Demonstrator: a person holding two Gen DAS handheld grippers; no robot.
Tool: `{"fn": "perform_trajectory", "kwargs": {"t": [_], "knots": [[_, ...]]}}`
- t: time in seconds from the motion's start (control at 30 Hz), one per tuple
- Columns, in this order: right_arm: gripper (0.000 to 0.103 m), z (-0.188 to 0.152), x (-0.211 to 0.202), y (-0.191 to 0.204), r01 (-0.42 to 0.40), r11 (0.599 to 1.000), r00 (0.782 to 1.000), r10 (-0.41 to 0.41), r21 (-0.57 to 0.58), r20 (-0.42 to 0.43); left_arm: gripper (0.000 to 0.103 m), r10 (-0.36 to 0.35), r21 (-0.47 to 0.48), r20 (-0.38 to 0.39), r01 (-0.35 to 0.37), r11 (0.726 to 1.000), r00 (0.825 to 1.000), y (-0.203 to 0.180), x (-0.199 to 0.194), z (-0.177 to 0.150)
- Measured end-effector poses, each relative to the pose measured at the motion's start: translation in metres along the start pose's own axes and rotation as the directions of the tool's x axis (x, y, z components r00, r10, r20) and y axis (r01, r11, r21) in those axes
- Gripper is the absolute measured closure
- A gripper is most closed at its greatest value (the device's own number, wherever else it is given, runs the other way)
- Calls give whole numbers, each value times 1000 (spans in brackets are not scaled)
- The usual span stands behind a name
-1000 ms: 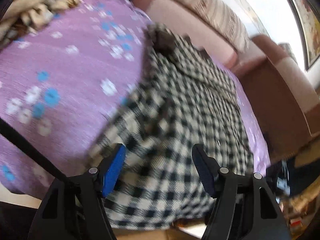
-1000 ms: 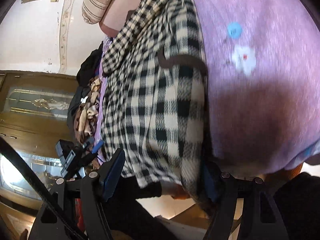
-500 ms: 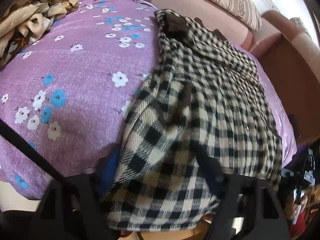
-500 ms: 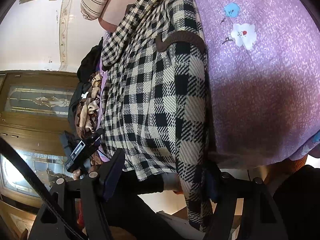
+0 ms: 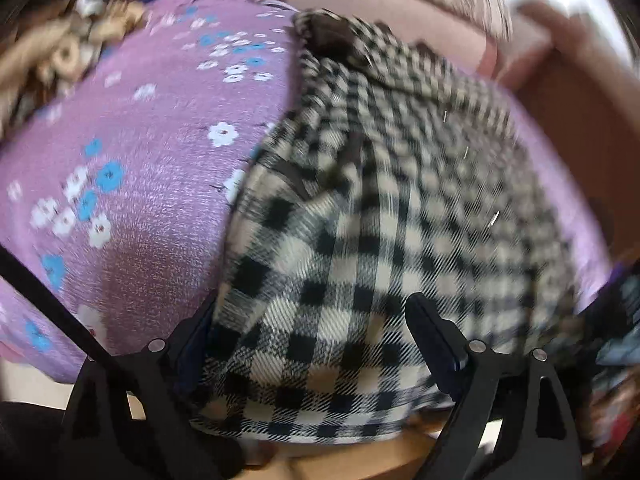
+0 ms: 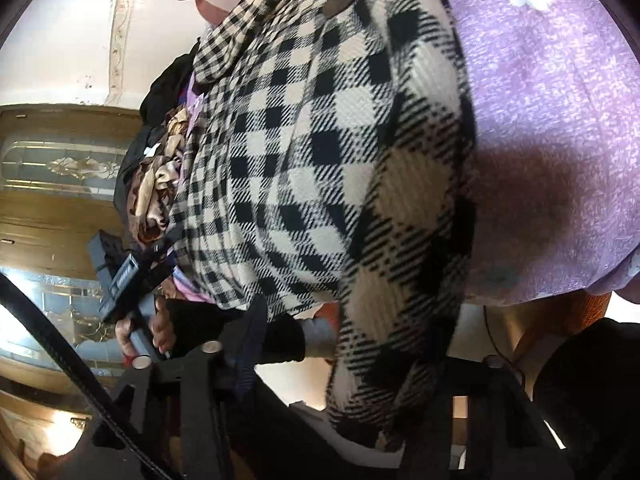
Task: Fold large clothes
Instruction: 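Grasp the folded edge with the left gripper and lay it flat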
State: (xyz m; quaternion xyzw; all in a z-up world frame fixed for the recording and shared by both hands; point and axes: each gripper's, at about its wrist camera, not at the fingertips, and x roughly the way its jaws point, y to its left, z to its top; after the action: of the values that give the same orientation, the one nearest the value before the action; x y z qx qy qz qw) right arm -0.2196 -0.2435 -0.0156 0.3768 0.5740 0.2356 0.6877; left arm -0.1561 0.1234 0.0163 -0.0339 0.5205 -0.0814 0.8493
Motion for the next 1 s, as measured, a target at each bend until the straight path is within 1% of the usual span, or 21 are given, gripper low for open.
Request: {"fn": "perform_trajectory", "kwargs": {"t": [0.07,0.1,0.13,0.17,0.2,0.27,0.3,0.33,0.4,0.5,0.57,0.73,0.83,1.0], "knots": [[70,1,-1,-5,9,1000,1000,-9,25,12,31,93,65,-2,-93,994,996,-13,1,-5],[74,2,-2,-4,11,999,1000,-12,35,18,44,122,75,6,-122,990,993,-16,-1,-7],[83,2,-4,-7,19,999,999,-20,45,26,63,120,63,11,-121,991,993,-14,-5,-7],[87,3,-6,-8,27,999,999,-29,47,31,74,129,45,14,-130,991,991,-11,-8,-7],[89,3,-8,-9,34,998,999,-35,46,33,87,123,14,14,-123,992,992,-3,-12,-7],[93,2,-13,-5,60,998,997,-61,28,42,94,63,-57,17,-62,997,998,10,-19,-7],[93,1,-16,-2,70,997,996,-71,16,49,96,40,-85,26,-37,996,999,15,-25,-8],[94,0,-20,2,73,997,996,-73,7,58,96,24,-100,41,-19,995,999,18,-31,-10],[95,-4,-26,11,65,998,995,-65,-3,80,97,-18,-116,63,25,993,998,18,-41,-14],[95,-9,-48,18,56,998,991,-53,-25,125,97,-104,-126,86,115,985,991,15,-56,-19],[95,-10,-63,23,58,997,987,-50,-47,150,97,-138,-125,88,149,981,986,11,-58,-21],[95,1,-72,36,95,992,982,-79,-86,170,97,-177,-139,96,189,972,980,9,-61,-14],[95,8,-76,47,121,986,977,-98,-115,190,97,-195,-146,115,211,966,974,13,-69,-2],[95,29,-87,65,155,975,963,-113,-160,244,97,-183,-159,170,210,965,968,21,-74,29]]}}
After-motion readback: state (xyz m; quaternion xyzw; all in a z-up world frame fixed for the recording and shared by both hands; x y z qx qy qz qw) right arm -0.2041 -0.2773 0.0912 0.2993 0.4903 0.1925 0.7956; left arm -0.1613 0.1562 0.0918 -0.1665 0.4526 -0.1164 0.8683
